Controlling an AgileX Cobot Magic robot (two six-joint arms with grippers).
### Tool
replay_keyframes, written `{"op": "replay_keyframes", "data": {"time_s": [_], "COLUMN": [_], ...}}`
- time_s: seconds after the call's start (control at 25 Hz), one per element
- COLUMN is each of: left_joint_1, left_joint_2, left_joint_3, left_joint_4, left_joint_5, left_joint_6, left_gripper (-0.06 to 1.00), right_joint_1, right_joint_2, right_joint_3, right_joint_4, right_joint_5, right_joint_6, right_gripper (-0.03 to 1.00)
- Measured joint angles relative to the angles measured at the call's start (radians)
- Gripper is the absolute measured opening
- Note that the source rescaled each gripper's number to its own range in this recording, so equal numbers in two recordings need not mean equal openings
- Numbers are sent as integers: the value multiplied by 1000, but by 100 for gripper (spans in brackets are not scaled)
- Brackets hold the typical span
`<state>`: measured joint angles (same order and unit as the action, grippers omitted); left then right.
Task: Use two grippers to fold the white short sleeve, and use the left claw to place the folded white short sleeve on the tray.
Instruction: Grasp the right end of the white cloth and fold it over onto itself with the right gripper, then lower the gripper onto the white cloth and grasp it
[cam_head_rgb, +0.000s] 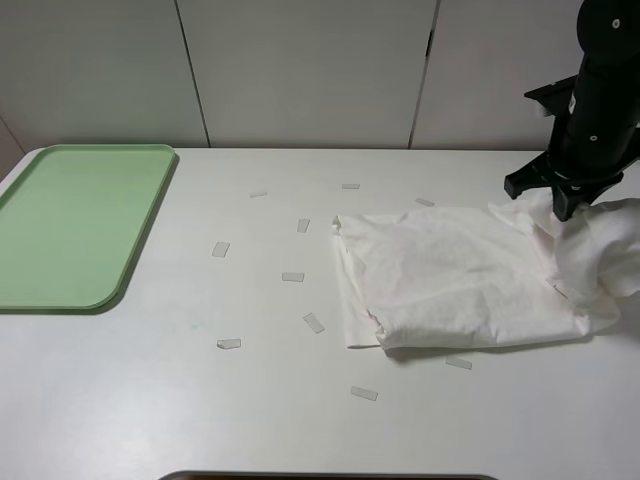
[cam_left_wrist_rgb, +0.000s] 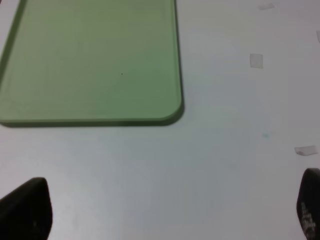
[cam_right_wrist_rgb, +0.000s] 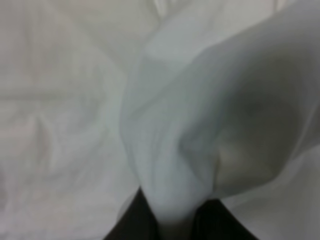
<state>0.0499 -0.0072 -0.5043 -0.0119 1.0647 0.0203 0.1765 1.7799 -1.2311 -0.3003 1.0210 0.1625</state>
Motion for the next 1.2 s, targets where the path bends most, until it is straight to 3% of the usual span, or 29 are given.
{"op": "replay_keyframes", "data": {"time_s": [0.32, 0.36, 0.4, 0.44, 0.52, 0.64, 1.2], "left_joint_1": [0, 0, 0, 0, 0, 0, 0], "left_joint_2": [0, 0, 0, 0, 0, 0, 0], "left_joint_3": [0, 0, 0, 0, 0, 0, 0], "left_joint_4": [0, 0, 0, 0, 0, 0, 0], "left_joint_5": [0, 0, 0, 0, 0, 0, 0], "left_joint_6": [0, 0, 0, 0, 0, 0, 0], "left_gripper": [98, 98, 98, 98, 98, 98, 98], "right_joint_1": [0, 0, 0, 0, 0, 0, 0], "right_joint_2": [0, 0, 0, 0, 0, -1, -49], "right_joint_3": [0, 0, 0, 0, 0, 0, -102], "right_joint_4": [9, 10, 15, 15, 34, 69, 22], "right_joint_5": [11, 12, 14, 14, 16, 24, 49], "right_joint_6": [0, 0, 0, 0, 0, 0, -8], "right_gripper": [14, 22, 39, 39, 76, 96, 100]}}
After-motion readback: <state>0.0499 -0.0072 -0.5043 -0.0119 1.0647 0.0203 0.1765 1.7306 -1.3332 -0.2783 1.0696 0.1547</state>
